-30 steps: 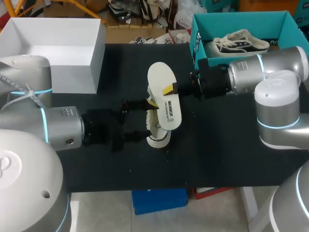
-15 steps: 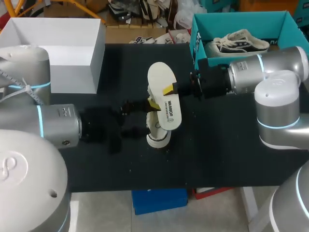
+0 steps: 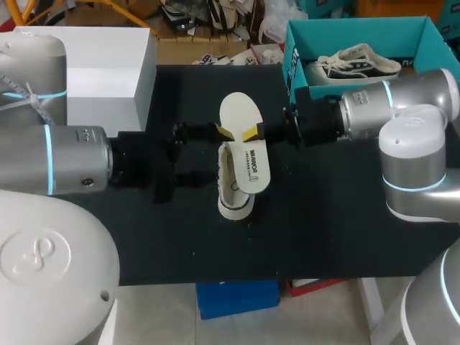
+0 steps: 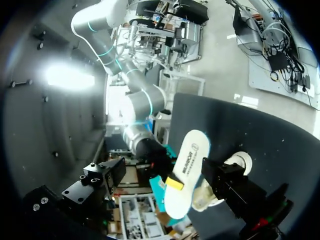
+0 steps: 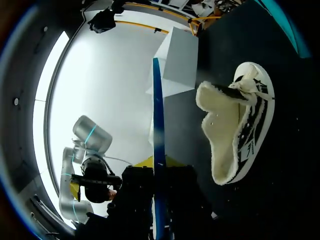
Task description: Take the shoe out of the shoebox, open the shoe tongue, remove and reinsert the insole, then place the shoe into the shoebox
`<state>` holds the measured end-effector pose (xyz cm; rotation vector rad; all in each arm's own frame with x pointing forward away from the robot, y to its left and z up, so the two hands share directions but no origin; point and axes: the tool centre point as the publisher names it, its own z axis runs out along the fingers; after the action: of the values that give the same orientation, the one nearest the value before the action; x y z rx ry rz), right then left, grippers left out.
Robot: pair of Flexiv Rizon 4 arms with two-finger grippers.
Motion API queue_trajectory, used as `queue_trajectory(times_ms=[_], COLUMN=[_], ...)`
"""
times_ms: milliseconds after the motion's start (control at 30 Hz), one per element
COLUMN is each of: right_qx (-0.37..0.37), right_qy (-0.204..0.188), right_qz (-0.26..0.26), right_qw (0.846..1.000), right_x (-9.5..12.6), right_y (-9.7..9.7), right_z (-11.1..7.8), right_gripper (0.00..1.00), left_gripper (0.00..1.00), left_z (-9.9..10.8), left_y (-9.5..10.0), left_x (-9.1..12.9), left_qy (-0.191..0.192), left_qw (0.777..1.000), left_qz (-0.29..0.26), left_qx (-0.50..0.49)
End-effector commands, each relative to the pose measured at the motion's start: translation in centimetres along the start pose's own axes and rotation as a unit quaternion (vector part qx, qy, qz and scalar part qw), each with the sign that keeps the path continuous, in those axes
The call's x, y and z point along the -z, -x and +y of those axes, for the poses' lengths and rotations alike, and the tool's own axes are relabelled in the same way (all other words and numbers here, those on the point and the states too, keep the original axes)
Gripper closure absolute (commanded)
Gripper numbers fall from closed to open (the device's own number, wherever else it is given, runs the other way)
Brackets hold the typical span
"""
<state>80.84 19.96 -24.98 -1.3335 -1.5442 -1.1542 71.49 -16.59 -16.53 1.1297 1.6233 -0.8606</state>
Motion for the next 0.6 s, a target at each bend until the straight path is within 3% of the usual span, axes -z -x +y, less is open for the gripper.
queue_trajectory(times_ms=[33,367,600], right_qx=[0.000,0.000,0.000], right_qy=[0.001,0.001,0.001], right_qz=[0.000,0.000,0.000], right_qw=[1.000,1.000,1.000], right_x=[-0.2,-0.2,-0.2], right_y=[0.0,0.0,0.0], right_z=[0.0,0.0,0.0], right_gripper=[1.00,1.00,1.00], left_gripper=[0.00,0.00,0.00], left_z=[0.3,2.1,2.1], left_y=[1.0,2.4,2.4], left_x=[0.2,-0.9,-0.9], left_qy=[0.010,0.082,0.082], left_qw=[0.997,0.990,0.990], left_qz=[0.081,0.018,0.018], left_qx=[0.014,0.111,0.111])
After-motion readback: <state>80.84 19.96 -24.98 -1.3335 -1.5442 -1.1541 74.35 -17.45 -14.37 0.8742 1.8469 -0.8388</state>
